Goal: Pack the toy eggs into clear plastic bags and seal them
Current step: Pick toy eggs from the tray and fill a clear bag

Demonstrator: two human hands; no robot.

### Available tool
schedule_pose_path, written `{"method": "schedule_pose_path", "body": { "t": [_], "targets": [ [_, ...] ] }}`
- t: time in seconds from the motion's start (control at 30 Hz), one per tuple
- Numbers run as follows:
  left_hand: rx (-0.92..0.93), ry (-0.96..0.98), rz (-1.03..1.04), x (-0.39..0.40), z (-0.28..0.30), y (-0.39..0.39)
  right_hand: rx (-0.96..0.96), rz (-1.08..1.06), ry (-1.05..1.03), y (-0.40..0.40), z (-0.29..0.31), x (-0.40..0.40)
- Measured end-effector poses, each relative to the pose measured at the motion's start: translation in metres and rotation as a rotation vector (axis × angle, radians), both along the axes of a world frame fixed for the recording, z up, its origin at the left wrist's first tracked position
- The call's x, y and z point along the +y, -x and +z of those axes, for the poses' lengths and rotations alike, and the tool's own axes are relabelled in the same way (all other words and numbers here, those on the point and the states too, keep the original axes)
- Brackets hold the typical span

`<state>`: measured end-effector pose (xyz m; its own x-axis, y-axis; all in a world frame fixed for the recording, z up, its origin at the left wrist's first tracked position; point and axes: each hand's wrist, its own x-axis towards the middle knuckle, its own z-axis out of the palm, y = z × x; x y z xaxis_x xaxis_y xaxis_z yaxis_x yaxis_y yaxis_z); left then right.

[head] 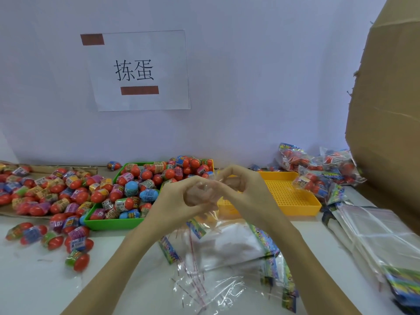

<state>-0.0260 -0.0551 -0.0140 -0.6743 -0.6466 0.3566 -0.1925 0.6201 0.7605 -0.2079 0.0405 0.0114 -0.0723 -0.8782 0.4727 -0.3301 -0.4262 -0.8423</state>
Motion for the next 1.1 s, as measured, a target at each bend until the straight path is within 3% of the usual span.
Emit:
{"method": "schedule_pose_path", "body": {
  "t": [0.07, 0.2, 0.37, 0.53, 0.7, 0.9, 1.1],
  "targets": [
    [0.075, 0.144, 0.012, -0.001, 0.001, -0.001, -0.036, -0.001, -0.049, 0.004, 0.002, 0.000],
    [0.029, 0.361, 0.096, -0.003, 0.002, -0.001, -0.019, -0.004, -0.157, 0.010, 0.002, 0.002],
    [-0.045, 0.610, 0.163, -0.002, 0.000, -0.001, -0.011, -0.023, -0.080, 0.005, 0.001, 0.001],
    [-0.062, 0.504, 0.128, 0.000, 0.002, 0.001, 0.046, -0.079, -0.034, 0.002, -0.002, -0.001],
    [-0.108, 0.622, 0.206, -0.006, -0.005, 0.000, 0.073, -0.037, -0.115, 0.000, -0.006, -0.003],
    [-0.031, 0.714, 0.221, -0.004, -0.007, 0.006, 0.123, -0.093, -0.007, -0.006, -0.007, -0.003],
    [-0.009, 0.613, 0.226, 0.002, -0.004, 0.005, 0.191, -0.117, 0.013, -0.006, -0.008, -0.003]
  ]
}}
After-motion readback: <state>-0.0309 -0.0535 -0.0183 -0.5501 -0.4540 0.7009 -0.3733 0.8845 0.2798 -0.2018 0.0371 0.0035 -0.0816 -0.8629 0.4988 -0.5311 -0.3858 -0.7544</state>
